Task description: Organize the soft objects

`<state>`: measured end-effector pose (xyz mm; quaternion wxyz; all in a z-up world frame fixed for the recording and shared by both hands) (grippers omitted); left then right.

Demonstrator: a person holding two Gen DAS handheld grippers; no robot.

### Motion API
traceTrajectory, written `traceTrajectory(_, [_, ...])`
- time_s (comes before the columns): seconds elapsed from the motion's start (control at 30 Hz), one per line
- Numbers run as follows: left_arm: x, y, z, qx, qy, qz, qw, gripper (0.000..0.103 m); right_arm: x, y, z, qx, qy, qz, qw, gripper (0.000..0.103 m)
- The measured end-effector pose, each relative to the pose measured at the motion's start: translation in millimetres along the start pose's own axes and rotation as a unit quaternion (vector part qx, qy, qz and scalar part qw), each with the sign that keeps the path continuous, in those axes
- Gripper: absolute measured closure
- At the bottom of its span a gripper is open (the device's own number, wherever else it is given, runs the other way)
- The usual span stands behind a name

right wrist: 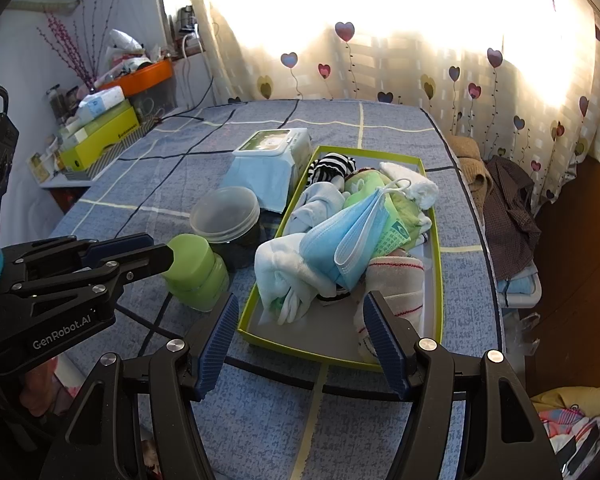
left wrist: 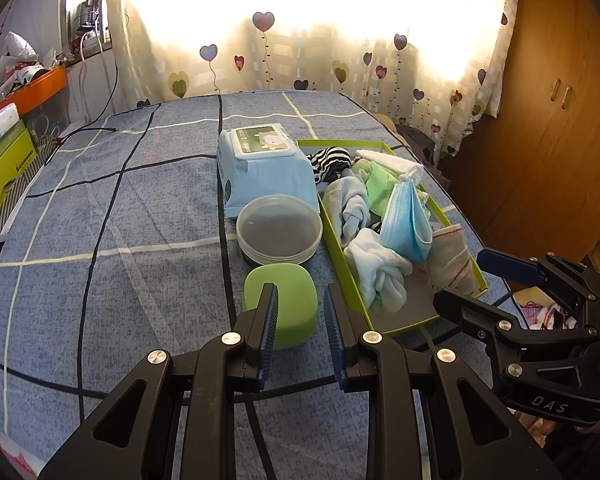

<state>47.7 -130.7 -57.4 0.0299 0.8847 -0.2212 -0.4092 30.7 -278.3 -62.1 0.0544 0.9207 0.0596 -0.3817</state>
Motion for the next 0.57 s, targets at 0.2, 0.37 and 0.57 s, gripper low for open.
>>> traceTrajectory(0.2, [-0.5,0.5,0.1,0.001,-0.001,0.0,1.0,0.078,-0.3,0.0,-0.2,0.0,0.0,0.0,1.0,0.038])
traceTrajectory(0.37, [-2.2,1.6,-0.6,0.002,0.002,0.004,1.0,0.078,-0.8,-0.4,0.4,0.0,0.0,0.0,1.0,0.038])
traceTrajectory(0.57, [-5.9,3.2,-1.5,0.004,0.008,0.009,0.9999,0.078,-0.8,0.6,-1.1,0.0,0.0,0.0,1.0,0.037])
Point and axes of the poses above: each gripper's, at about its wrist camera, not at the fingertips, and x roughly the way its jaws point, y to its right, z to its underside, the point moved 7 cm from there along x, roughly the way its jaws point, and after that the axes turned 10 degrees about z, right-handed, at the moved point
